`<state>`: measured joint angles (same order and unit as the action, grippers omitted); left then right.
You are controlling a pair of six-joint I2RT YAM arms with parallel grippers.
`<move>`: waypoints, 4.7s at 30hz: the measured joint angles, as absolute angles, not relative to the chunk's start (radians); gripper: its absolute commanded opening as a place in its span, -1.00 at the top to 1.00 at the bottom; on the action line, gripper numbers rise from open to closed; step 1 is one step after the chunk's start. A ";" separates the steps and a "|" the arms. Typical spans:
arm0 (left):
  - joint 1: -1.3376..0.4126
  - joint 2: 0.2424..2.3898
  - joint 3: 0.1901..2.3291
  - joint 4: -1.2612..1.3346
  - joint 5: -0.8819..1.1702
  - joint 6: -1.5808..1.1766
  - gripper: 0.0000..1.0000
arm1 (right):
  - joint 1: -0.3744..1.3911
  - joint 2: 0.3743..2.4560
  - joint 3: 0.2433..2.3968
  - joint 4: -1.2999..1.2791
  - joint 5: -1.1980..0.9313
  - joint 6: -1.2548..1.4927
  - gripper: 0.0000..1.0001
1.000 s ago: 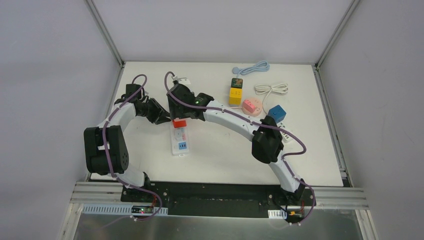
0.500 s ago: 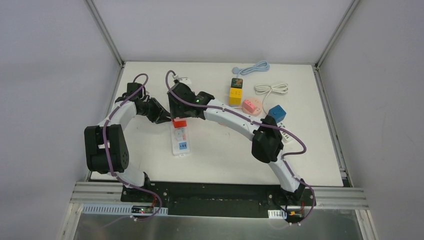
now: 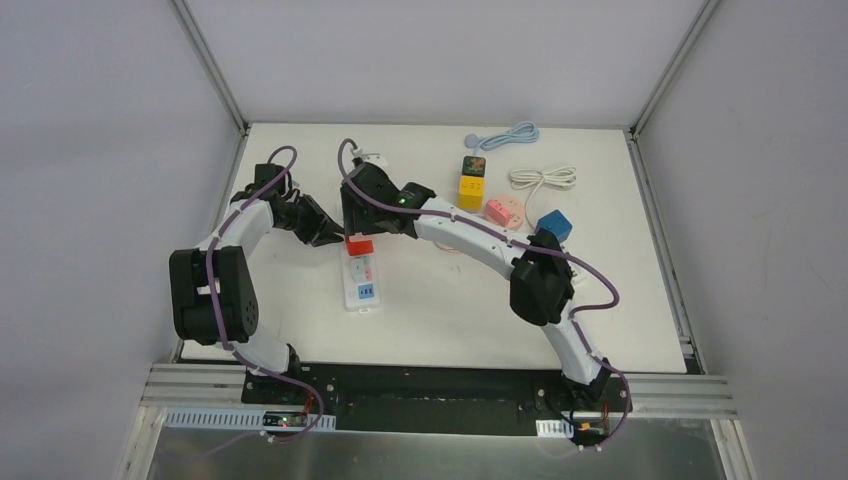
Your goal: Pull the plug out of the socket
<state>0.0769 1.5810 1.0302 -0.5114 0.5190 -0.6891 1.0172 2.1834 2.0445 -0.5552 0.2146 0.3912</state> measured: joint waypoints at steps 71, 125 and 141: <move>0.039 1.610 1.087 -0.586 0.496 -0.680 0.24 | 0.941 1.778 1.911 -0.305 0.368 0.385 1.00; 0.039 1.341 1.104 -0.741 0.327 -0.535 -0.42 | 0.826 1.842 1.544 -0.218 0.156 0.532 -0.77; 0.039 1.342 0.981 -0.656 0.249 -0.594 -0.27 | 1.202 1.934 1.571 -0.388 0.386 0.434 -0.40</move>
